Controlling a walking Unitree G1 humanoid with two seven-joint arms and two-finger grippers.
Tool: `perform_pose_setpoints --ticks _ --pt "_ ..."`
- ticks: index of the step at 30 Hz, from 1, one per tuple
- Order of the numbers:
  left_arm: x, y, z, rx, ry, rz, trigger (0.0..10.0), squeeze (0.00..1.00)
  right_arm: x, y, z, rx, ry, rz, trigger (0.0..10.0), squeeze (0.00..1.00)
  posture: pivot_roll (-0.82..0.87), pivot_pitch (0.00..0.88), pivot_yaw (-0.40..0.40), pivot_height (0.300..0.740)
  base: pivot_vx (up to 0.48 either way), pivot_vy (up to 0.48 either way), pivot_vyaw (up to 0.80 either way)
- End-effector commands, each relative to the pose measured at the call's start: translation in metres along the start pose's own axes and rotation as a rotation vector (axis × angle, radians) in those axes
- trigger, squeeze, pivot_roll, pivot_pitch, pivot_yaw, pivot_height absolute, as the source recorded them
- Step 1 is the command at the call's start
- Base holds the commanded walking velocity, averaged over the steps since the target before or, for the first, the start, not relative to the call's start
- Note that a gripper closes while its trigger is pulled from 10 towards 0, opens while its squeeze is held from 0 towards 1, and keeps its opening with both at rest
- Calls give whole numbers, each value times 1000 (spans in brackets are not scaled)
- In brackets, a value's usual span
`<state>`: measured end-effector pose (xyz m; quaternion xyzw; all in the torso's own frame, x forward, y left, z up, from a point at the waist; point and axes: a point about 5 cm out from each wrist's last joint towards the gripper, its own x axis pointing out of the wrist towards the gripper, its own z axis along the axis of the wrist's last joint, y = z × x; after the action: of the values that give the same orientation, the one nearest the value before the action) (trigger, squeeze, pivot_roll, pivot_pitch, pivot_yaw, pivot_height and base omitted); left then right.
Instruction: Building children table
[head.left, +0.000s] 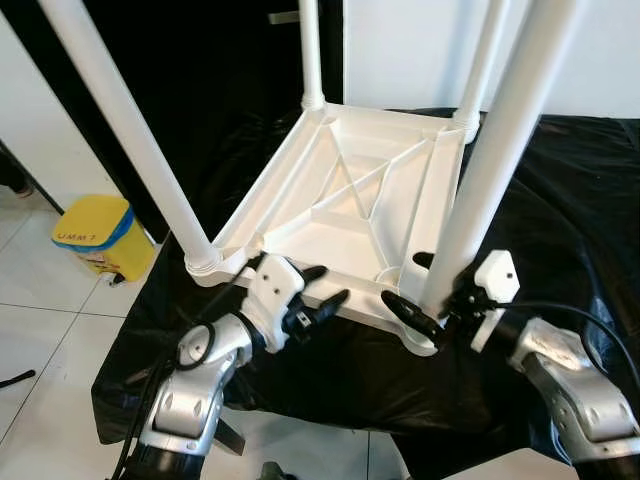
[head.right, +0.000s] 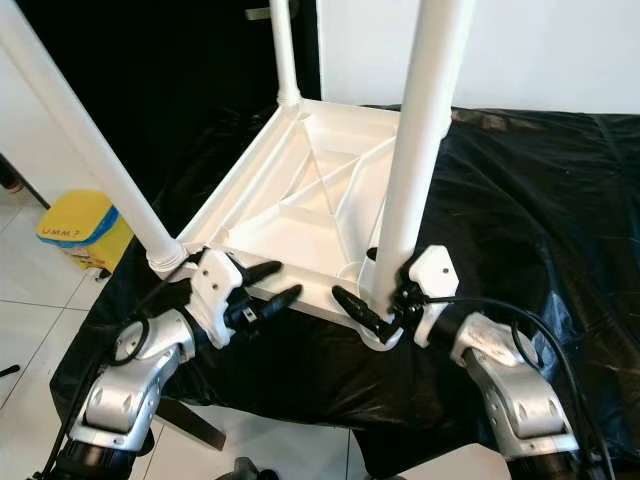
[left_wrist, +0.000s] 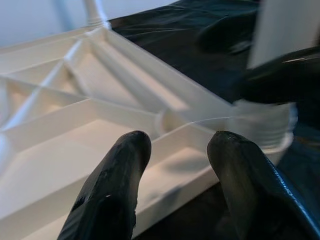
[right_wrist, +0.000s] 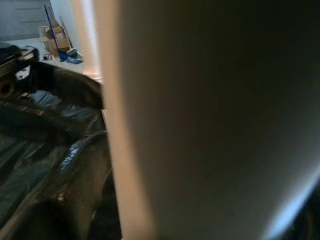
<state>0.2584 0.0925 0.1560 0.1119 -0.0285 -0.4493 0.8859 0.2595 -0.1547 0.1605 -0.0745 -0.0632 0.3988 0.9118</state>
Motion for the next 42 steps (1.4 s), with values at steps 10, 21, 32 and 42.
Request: perform_pose_setpoints --ticks 10,21,32,42 --pt "8 -9 1 -46 -3 18 10000 0 -8 4 -21 94 47 -133 0 0 -61 54 35 740 0 0 0" --pt "19 -17 1 -93 -23 34 10000 0 -22 9 -30 128 54 -500 10000 0 -102 36 27 740 0 0 0" --pt "25 -23 2 -104 -31 32 10000 0 -34 1 -40 105 143 -884 10000 0 -100 42 18 740 0 0 0" --pt "27 -24 4 -105 -37 51 10000 0 -37 1 -42 104 170 -1055 10000 0 -73 61 -2 740 0 0 0"
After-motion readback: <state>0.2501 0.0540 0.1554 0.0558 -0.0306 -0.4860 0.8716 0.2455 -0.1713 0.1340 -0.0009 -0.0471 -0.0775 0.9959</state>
